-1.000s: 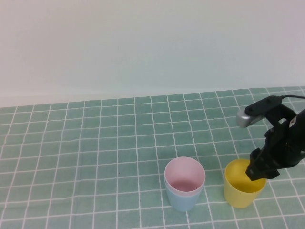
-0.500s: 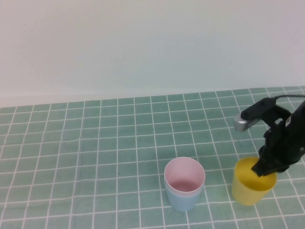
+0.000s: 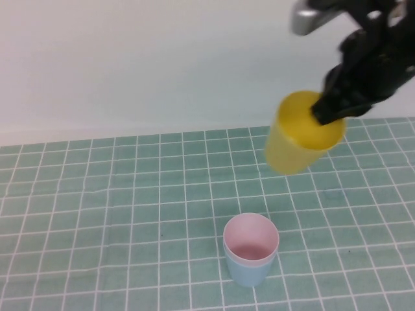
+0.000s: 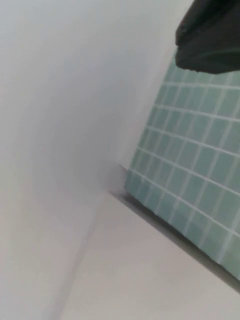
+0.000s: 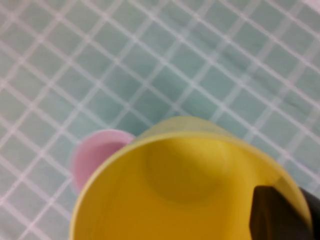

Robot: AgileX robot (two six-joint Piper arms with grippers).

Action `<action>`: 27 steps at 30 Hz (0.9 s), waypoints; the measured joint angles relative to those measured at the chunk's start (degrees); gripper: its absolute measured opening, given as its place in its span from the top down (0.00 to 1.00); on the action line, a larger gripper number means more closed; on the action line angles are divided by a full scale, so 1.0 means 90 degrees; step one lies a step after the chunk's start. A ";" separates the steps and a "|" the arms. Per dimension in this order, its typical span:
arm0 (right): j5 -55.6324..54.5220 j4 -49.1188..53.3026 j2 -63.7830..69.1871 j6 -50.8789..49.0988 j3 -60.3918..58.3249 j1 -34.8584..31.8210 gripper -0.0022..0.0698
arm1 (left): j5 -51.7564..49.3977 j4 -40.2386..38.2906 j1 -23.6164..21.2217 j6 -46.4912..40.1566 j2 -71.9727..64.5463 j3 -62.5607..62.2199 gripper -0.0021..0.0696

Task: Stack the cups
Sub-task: Place the yellow cup on the pink cup

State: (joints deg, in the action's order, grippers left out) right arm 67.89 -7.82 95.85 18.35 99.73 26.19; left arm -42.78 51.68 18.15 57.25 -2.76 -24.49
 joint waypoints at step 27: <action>0.0310 0.0321 0.1960 -0.0382 0.0104 0.1141 0.88 | 0.2799 -0.6245 -0.0655 -0.7037 0.0358 0.2721 0.97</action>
State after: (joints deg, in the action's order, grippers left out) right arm 70.68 -4.93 113.49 14.92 100.67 36.46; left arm -17.58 -4.53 12.26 -6.09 0.46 0.00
